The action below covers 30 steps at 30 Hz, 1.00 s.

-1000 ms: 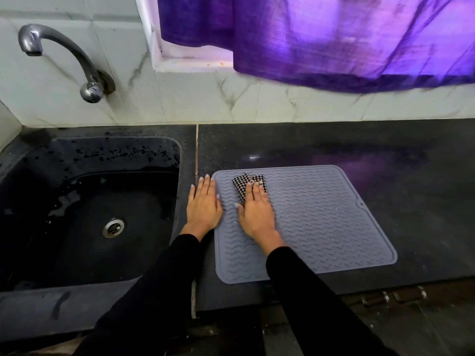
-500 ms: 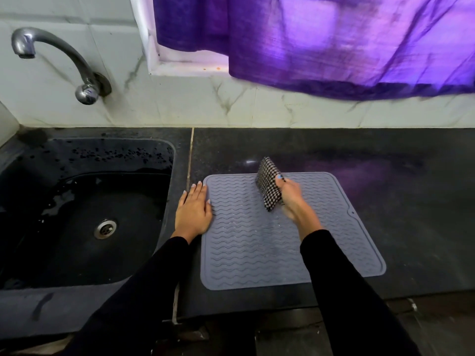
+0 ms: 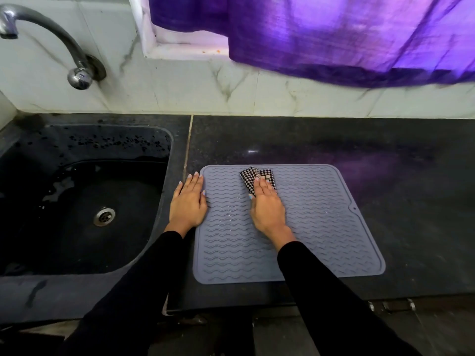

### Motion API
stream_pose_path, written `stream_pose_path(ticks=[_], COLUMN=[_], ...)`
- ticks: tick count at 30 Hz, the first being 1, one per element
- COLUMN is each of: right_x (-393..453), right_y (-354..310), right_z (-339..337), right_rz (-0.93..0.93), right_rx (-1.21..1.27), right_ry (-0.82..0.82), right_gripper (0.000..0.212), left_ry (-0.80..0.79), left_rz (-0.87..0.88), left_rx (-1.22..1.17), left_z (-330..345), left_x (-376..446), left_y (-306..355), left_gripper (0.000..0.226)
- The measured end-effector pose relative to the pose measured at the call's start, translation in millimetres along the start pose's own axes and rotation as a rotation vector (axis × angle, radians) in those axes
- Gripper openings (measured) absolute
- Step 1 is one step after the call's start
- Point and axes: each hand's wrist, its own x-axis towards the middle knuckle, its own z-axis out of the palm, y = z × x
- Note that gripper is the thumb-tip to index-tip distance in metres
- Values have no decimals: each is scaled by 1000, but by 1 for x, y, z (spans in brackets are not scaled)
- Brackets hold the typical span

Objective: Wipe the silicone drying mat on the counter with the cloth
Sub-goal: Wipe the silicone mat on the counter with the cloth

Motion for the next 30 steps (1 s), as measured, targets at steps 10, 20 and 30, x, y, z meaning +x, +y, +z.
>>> stream_pose_path(ticks=[10,20,30], right_x=[27,-8,20], right_y=[7,-20,2], right_z=[-51,14,-31], right_rz=[405,-46,183], right_rx=[924,-77,754], right_ry=[47,-40,-120], right_gripper=[33,53,31], left_ry=[-10,3,-22], left_rz=[-6,6,10], left_rx=[2,7,17], left_z=[-2,4,2], left_x=[0,2,1], left_y=[2,-3,-3], left_gripper=[64,69,65])
